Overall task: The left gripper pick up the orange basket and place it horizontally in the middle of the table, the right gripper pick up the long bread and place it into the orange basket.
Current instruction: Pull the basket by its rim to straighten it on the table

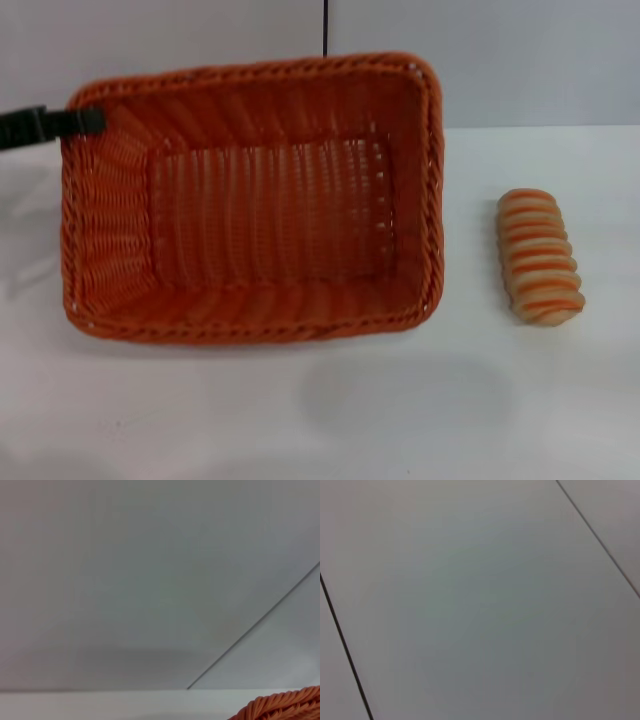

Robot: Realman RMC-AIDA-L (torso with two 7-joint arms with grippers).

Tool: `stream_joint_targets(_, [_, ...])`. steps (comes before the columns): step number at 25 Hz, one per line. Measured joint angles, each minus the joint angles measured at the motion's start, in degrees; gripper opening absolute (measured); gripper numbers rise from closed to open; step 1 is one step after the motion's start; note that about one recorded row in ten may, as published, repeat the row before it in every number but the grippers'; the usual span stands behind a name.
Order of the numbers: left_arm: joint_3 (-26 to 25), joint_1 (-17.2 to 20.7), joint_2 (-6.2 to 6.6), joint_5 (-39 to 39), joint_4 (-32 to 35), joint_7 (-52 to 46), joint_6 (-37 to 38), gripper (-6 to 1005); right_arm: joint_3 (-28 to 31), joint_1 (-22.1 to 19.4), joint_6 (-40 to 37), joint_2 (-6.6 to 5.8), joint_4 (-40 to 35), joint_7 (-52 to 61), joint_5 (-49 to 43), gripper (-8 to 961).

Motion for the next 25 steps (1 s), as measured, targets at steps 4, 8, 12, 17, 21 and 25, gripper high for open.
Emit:
stream_joint_targets(4, [0.67, 1.27, 0.11, -1.42, -4.62, 1.46, -1.09, 275, -0.03, 0.59, 0.66, -0.04, -0.22, 0.00, -0.13, 592])
stream_joint_targets(8, [0.65, 1.81, 0.22, -2.14, -8.28, 3.27, -1.97, 288, -0.14, 1.31, 1.25, -0.30, -0.35, 0.00, -0.21, 592])
stream_joint_targets(12, [0.29, 1.85, 0.34, -2.26, -10.25, 4.21, -2.32, 301, -0.37, 2.10, 1.74, -0.53, -0.36, 0.00, -0.34, 593])
stream_joint_targets(17, [0.38, 1.83, 0.47, -2.68, -11.53, 5.25, -1.92, 318, -1.02, 2.54, 2.03, -0.57, -0.36, 0.00, -0.39, 593])
stream_joint_targets(21, [0.76, 1.61, 0.60, -2.76, -11.68, 5.39, 0.05, 331, -1.16, 2.61, 2.12, -0.56, -0.36, 0.00, -0.41, 592])
stream_joint_targets(25, [0.76, 1.54, 0.61, -2.64, -11.69, 5.40, 0.15, 344, -1.16, 2.63, 2.61, -0.58, -0.36, 0.00, -0.41, 592])
